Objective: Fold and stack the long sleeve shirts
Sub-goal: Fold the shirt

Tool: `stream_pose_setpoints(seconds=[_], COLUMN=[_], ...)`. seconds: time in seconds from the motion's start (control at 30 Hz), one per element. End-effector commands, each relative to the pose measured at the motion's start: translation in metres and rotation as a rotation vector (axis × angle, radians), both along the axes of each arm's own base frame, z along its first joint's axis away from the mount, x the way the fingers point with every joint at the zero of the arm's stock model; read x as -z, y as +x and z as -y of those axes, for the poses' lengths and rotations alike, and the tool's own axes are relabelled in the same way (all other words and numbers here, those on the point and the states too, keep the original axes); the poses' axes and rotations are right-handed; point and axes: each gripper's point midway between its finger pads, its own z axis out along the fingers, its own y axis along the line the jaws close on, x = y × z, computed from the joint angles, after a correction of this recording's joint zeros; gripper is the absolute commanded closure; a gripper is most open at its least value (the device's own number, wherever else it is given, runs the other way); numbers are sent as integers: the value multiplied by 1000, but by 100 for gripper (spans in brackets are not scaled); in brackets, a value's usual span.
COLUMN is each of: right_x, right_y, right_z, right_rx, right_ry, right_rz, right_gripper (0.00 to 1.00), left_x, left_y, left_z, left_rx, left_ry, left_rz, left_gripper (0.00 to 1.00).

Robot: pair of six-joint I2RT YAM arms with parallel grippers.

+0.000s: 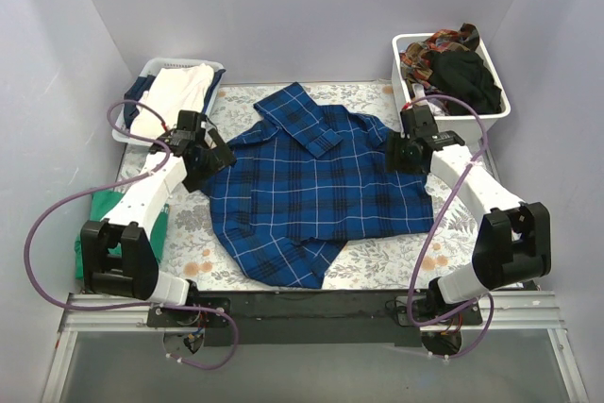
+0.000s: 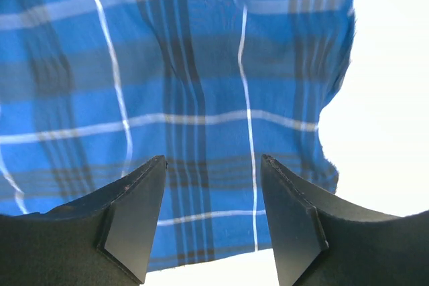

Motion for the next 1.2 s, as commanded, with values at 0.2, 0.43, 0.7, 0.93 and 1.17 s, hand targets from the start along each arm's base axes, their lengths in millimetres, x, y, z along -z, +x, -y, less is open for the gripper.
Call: stream_pose_setpoints(seconds=[0.2, 0.43, 0.7, 0.93, 1.17], right_x=[31, 46, 55, 55, 52], right_y=[-26, -37, -31, -29, -42], right_z=[-10, -4, -13, -17, -6], right_rx=[-23, 11, -12, -19, 17], right_ry=[74, 85, 118, 134, 123], right_rz=[-85, -131, -164, -165, -171], right_gripper=[33, 33, 33, 34, 33], left_x=[48, 66, 90, 104, 116], left_y=[-60, -85, -97, -85, -85], left_z=[-21, -22, -17, -7, -11], left_rx=[-119, -149, -157, -171, -183], left_ry=[70, 76, 43, -7, 14], left_rz=[-229, -344, -410, -393, -392], left_gripper=[6, 8, 15, 27, 53])
